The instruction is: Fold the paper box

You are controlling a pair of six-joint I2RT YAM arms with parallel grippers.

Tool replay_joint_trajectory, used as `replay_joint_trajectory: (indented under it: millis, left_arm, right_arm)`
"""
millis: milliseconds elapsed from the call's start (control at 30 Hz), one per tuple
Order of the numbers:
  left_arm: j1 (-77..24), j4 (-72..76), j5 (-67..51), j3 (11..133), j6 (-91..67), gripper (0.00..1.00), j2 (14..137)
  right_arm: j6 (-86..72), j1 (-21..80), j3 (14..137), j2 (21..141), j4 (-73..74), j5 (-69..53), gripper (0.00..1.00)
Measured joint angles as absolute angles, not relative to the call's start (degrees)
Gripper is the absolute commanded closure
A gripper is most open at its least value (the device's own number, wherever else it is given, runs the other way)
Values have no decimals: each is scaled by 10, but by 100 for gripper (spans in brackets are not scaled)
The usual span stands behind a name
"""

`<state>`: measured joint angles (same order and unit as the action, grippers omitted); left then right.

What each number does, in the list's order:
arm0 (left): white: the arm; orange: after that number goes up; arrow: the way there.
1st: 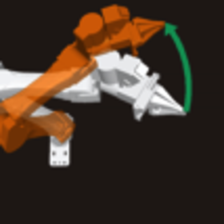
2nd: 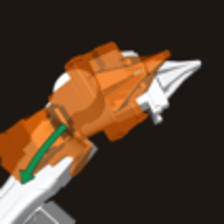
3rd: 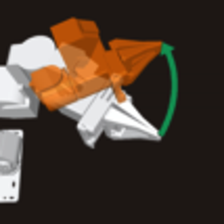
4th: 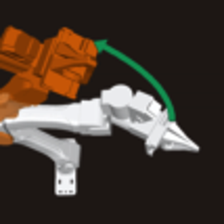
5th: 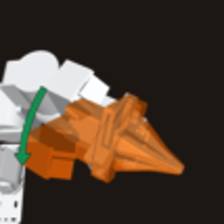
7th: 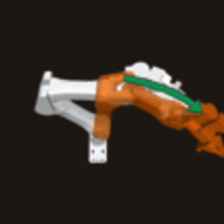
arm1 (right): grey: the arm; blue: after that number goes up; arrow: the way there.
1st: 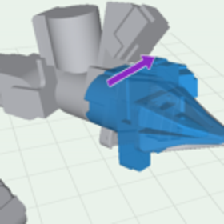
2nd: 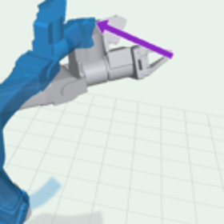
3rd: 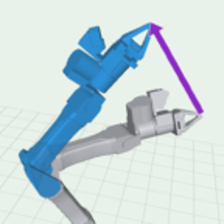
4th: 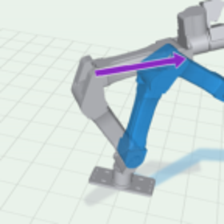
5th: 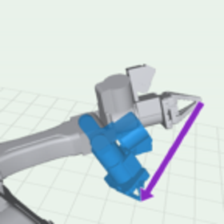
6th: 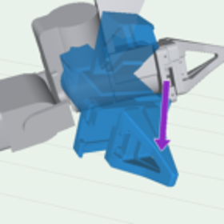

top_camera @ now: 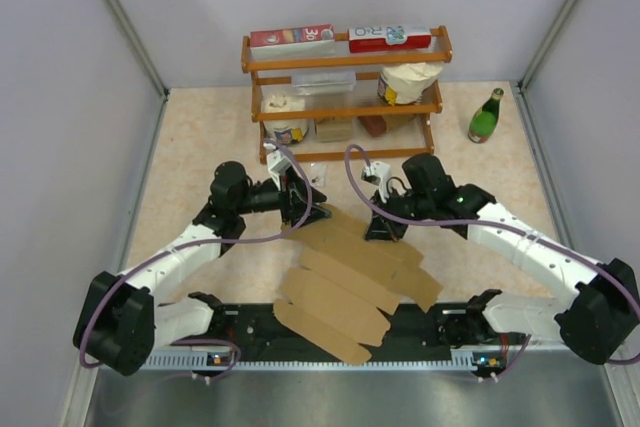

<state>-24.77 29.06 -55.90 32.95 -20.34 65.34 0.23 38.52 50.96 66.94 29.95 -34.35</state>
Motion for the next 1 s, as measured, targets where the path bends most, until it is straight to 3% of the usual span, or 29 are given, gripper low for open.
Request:
replay_joint_trajectory:
  millis: [833, 1000]
  left_arm:
    - [-267, 227, -469, 322, -160, 39, 654]
    - [-267, 227, -467, 322, -162, 49, 654]
  right_arm:
    - [2, 385, 501, 646, 300, -357, 100]
    - [-3, 385, 501, 645, 299, -356, 100]
